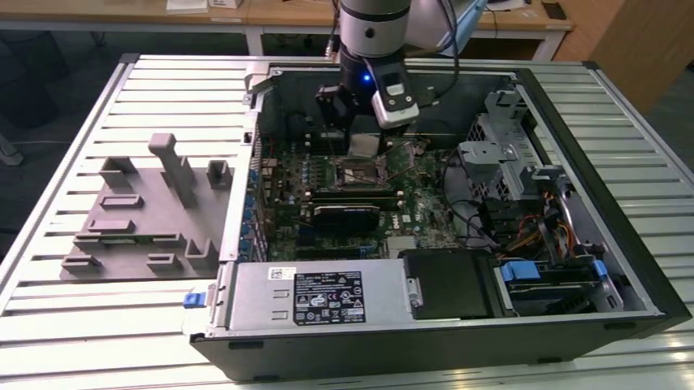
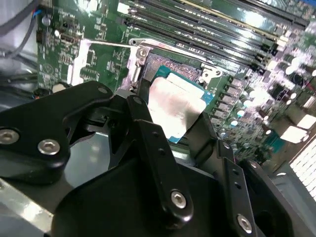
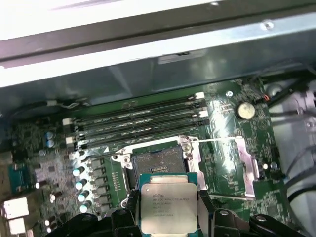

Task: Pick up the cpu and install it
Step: 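Place the cpu into insertion slot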

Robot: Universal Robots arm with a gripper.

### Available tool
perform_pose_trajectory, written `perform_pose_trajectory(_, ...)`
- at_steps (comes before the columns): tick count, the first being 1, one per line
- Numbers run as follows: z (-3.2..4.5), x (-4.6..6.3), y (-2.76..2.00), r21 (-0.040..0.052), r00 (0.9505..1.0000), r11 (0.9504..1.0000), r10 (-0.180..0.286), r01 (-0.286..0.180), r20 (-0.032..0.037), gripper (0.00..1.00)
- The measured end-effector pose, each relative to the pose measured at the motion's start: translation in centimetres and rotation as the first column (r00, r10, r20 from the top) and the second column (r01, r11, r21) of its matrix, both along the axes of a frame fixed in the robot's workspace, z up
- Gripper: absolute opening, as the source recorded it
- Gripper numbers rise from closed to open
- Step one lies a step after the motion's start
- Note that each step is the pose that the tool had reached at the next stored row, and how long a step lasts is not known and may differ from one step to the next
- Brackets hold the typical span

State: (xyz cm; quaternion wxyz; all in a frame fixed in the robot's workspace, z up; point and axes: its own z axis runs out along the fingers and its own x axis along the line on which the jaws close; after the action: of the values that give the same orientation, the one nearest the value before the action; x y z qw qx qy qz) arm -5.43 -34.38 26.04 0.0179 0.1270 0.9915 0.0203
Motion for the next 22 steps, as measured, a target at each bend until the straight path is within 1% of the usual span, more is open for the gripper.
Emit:
perform_pose_trajectory(3, 0.0, 0.0, 0.0, -0.0001, 0.9985, 0.9985, -0.054, 0.054, 0.0, 0.55)
perform_pose_trajectory(6, -0.01, 0.0, 0.0, -0.0004, 0.9941, 0.9941, -0.109, 0.109, 0.0, 0.55)
perform_pose_trajectory(8, -0.01, 0.0, 0.0, -0.0006, 0.9897, 0.9897, -0.143, 0.143, 0.0, 0.55)
perform_pose_trajectory(11, -0.01, 0.0, 0.0, -0.0012, 0.9808, 0.9808, -0.195, 0.195, 0.0001, 0.55)
perform_pose_trajectory(14, -0.01, 0.0, 0.0, -0.0018, 0.9691, 0.9691, -0.247, 0.247, 0.0003, 0.55)
perform_pose_trajectory(17, -0.01, 0.0, 0.0, -0.0024, 0.9553, 0.9553, -0.296, 0.296, 0.0004, 0.55)
perform_pose_trajectory(20, -0.01, 0.0, 0.0, -0.0026, 0.9383, 0.9383, -0.346, 0.346, 0.0005, 0.55)
perform_pose_trajectory(22, -0.02, 0.0, 0.0, -0.0027, 0.9254, 0.9254, -0.379, 0.379, 0.0005, 0.55)
